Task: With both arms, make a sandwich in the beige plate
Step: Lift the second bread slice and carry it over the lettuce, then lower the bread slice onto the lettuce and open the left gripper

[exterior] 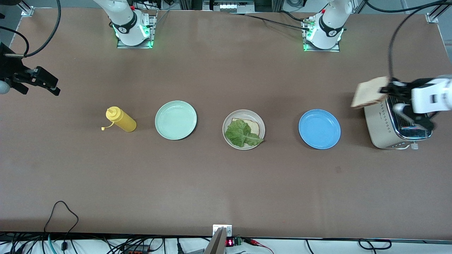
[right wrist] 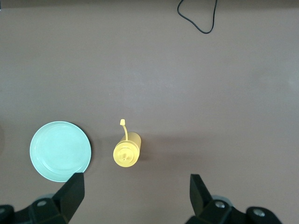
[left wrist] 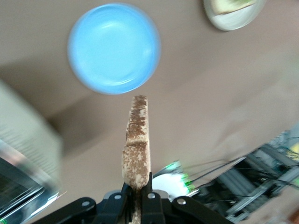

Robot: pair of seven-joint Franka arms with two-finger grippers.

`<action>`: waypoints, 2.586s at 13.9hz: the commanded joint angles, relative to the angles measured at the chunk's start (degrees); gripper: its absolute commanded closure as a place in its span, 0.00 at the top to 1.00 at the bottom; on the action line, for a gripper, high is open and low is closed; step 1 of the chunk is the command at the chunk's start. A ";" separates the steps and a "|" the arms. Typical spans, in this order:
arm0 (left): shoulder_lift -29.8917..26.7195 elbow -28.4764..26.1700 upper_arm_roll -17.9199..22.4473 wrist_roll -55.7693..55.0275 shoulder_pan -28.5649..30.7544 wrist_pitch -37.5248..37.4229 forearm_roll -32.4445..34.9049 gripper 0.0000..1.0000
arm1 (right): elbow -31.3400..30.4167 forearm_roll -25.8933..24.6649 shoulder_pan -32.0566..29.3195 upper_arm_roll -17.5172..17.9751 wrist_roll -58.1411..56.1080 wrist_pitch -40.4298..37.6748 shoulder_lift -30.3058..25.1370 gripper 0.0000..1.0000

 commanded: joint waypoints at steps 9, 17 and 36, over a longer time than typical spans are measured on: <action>7.47 -9.76 -0.22 -14.84 -12.12 29.40 -37.51 0.00 | 0.37 0.19 -0.28 0.47 0.81 -0.87 -0.04 1.00; 10.88 -27.53 -1.63 11.22 -18.91 54.57 -62.82 0.00 | 0.37 0.28 -0.11 0.47 0.90 -0.61 0.13 1.00; 21.27 -26.04 -0.57 27.18 -17.68 54.58 -71.73 1.00 | 0.45 0.28 -0.02 0.56 0.81 -0.25 0.13 1.00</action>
